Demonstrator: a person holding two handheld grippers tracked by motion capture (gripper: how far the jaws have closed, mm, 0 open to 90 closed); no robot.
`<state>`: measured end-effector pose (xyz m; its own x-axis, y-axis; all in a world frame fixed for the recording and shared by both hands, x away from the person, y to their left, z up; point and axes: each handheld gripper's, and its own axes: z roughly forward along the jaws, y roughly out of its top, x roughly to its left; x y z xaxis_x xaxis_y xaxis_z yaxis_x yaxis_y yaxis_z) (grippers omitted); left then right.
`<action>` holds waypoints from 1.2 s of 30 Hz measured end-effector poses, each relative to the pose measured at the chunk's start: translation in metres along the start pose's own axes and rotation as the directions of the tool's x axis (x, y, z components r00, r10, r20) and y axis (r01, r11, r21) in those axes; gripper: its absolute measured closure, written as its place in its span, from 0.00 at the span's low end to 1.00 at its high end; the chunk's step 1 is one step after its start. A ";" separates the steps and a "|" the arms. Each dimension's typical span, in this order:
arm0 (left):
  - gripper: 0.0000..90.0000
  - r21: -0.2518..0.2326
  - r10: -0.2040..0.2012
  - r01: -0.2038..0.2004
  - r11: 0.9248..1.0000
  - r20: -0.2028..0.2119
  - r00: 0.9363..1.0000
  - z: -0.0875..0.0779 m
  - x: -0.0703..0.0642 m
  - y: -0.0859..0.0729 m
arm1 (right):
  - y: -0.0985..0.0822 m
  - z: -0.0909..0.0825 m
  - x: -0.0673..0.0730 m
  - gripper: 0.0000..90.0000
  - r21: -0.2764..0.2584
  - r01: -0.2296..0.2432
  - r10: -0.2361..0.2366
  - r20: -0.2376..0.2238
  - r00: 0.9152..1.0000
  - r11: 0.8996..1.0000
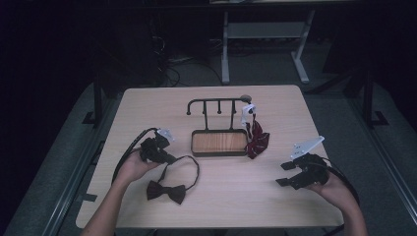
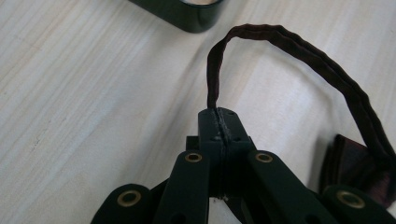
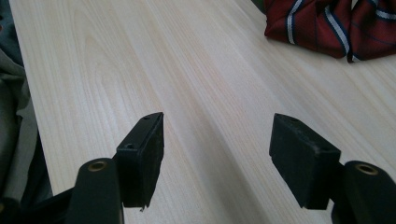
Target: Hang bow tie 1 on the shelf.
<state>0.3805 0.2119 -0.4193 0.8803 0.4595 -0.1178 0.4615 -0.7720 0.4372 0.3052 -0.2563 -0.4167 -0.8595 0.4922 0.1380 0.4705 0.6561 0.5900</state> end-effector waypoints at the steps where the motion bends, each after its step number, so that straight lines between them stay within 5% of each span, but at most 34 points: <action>1: 0.99 0.000 0.002 -0.002 1.000 0.000 1.000 -0.001 -0.001 0.000 | 0.000 0.000 0.000 0.39 -0.002 0.001 -0.001 -0.001 1.000 1.000; 14: 0.99 0.030 0.042 -0.043 0.999 0.050 0.998 -0.016 -0.010 0.007 | -0.001 0.001 0.000 0.39 0.004 -0.004 0.004 0.000 1.000 1.000; 36: 0.99 0.021 0.054 -0.057 0.998 0.109 0.993 -0.045 -0.011 0.015 | -0.001 0.005 -0.001 0.39 0.017 0.007 -0.007 0.000 1.000 1.000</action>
<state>0.3729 0.2157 -0.3713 0.9107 0.3666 -0.1904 0.4131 -0.8057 0.4244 0.3067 -0.2539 -0.4214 -0.8625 0.4879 0.1342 0.4683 0.6691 0.5771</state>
